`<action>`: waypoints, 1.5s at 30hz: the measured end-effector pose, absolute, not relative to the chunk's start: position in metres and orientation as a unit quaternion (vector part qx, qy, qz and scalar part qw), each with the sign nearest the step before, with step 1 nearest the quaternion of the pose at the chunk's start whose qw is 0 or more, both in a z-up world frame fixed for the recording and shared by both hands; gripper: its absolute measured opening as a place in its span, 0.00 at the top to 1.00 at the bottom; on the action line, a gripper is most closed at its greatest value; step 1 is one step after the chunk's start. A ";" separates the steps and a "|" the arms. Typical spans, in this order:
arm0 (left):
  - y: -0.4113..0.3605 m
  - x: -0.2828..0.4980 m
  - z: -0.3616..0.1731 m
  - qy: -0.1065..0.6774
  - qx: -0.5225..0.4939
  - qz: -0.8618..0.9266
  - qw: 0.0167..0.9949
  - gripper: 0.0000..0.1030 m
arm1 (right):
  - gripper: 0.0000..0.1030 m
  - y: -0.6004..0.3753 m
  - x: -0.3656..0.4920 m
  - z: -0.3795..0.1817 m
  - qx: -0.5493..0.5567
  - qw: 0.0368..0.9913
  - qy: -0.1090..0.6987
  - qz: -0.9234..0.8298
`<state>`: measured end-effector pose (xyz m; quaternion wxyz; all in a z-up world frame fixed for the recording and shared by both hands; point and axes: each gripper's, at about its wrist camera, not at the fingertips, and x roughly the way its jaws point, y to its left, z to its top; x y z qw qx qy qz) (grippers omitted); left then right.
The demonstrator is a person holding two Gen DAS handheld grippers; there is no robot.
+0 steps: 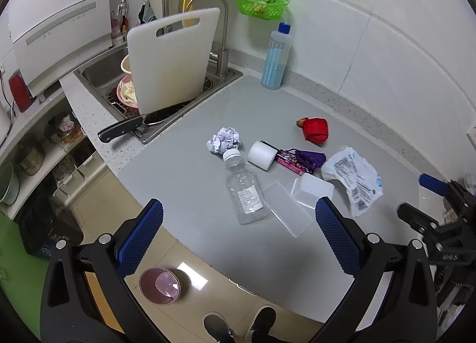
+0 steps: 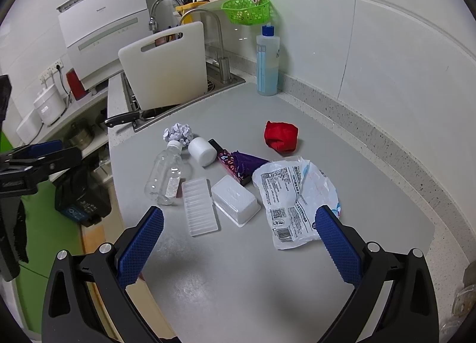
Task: Collect trash
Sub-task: 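Grasp the clear water bottle with the left gripper while the right gripper grasps the printed plastic bag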
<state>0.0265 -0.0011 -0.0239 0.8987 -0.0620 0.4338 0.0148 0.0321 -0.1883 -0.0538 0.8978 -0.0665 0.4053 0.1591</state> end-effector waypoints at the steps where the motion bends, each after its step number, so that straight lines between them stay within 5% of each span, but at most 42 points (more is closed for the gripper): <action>1: -0.001 0.032 -0.029 0.439 -0.065 0.017 0.896 0.03 | 0.05 -0.189 0.034 -0.053 -0.067 0.897 0.407 0.160; 28: -0.005 0.168 -0.175 0.566 -0.134 0.110 0.806 0.03 | 0.05 -0.234 0.067 -0.079 -0.059 0.881 0.447 0.146; 30: -0.007 0.170 -0.180 0.571 -0.135 0.109 0.803 0.08 | 0.05 -0.235 0.071 -0.082 -0.059 0.880 0.448 0.146; 32: -0.008 0.172 -0.186 0.579 -0.138 0.109 0.796 0.32 | 0.05 -0.236 0.077 -0.086 -0.061 0.879 0.450 0.144; 35: -0.011 0.175 -0.187 0.579 -0.148 0.095 0.796 0.41 | 0.05 -0.237 0.088 -0.095 -0.057 0.875 0.459 0.144; 45: -0.011 0.176 -0.170 0.557 -0.147 0.092 0.812 0.44 | 0.05 -0.222 0.123 -0.147 -0.121 0.852 0.493 0.128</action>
